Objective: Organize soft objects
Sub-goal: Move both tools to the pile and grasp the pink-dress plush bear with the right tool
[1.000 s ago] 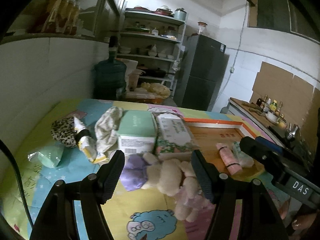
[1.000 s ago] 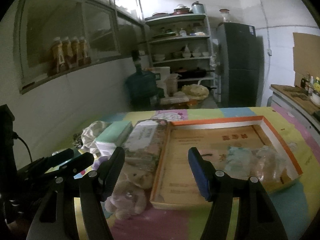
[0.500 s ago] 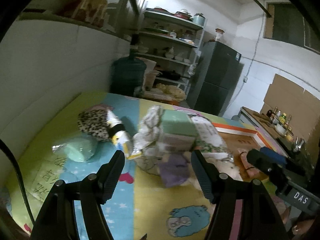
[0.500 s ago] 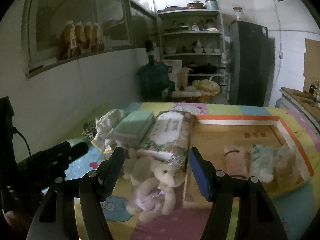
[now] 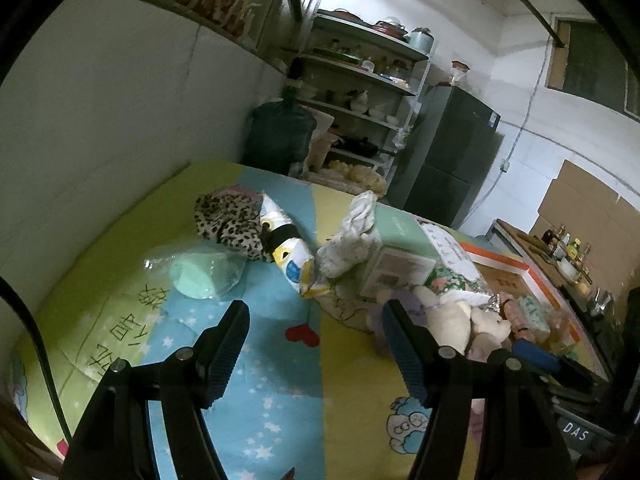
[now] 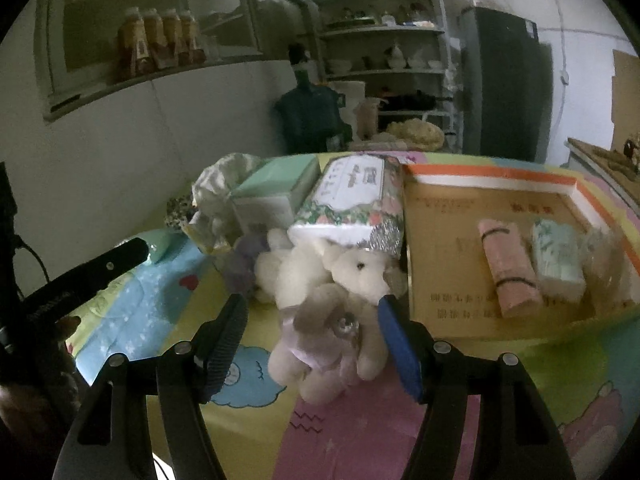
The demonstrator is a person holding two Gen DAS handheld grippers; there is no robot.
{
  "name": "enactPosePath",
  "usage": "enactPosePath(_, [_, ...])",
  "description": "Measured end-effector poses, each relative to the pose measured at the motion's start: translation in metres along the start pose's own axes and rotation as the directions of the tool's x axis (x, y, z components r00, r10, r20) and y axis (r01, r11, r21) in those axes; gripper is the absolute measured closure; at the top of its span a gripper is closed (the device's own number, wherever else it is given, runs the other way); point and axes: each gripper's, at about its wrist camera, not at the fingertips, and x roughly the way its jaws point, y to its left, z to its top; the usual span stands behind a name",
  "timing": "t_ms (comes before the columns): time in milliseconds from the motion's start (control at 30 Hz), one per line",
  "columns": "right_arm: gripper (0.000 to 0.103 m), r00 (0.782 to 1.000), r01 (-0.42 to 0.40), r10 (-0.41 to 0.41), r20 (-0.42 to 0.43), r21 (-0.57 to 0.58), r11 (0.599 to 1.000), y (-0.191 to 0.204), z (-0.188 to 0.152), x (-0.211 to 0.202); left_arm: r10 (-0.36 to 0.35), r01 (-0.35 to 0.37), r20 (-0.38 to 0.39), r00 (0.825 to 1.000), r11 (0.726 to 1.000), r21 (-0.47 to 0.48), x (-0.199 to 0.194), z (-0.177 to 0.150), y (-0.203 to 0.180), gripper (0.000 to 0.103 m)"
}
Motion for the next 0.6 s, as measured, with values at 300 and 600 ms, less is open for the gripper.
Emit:
enactPosePath(300, [0.034,0.999,0.01,-0.009,-0.036,0.016,1.0,0.002,-0.002,0.015,0.006,-0.006,-0.004,1.0,1.0,-0.015,-0.001,-0.004,0.009,0.035])
enactPosePath(600, [0.034,0.994,0.071,-0.072,-0.087,-0.015,0.997,0.003,-0.011,0.031,0.003,-0.004,-0.015,1.0,1.0,-0.021,0.003,-0.005,0.013,0.035])
